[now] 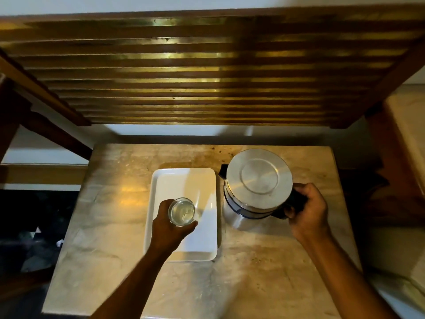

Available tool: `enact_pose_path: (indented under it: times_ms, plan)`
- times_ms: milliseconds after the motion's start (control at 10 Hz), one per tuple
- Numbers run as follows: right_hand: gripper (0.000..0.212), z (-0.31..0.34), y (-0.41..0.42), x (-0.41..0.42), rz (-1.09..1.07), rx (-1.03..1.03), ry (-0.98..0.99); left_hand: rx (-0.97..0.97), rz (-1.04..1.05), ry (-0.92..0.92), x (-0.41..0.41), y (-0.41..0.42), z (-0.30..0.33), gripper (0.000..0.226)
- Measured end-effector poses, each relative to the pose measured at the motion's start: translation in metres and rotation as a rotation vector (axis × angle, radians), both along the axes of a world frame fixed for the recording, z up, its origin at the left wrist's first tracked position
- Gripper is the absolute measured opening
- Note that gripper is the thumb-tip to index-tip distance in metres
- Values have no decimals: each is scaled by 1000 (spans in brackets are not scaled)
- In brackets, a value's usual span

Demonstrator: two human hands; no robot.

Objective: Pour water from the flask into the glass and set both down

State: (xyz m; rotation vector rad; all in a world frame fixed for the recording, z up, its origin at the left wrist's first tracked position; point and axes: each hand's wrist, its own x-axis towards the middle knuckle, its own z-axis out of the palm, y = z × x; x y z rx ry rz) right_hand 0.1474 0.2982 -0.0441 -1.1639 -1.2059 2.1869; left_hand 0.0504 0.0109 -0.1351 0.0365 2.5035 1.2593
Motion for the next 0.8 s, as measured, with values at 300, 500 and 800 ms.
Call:
enact_pose_path:
  times_ms: [300, 500, 800]
  plan:
    - [22, -9, -1, 1, 157, 130, 67, 7, -103, 0, 2, -3, -3, 80]
    - [30, -10, 7, 4, 247, 225, -70, 16, -166, -47, -5, -4, 40, 124]
    - [13, 96, -10, -14, 506, 481, -319, -270, -440, 385, -65, 18, 204, 93]
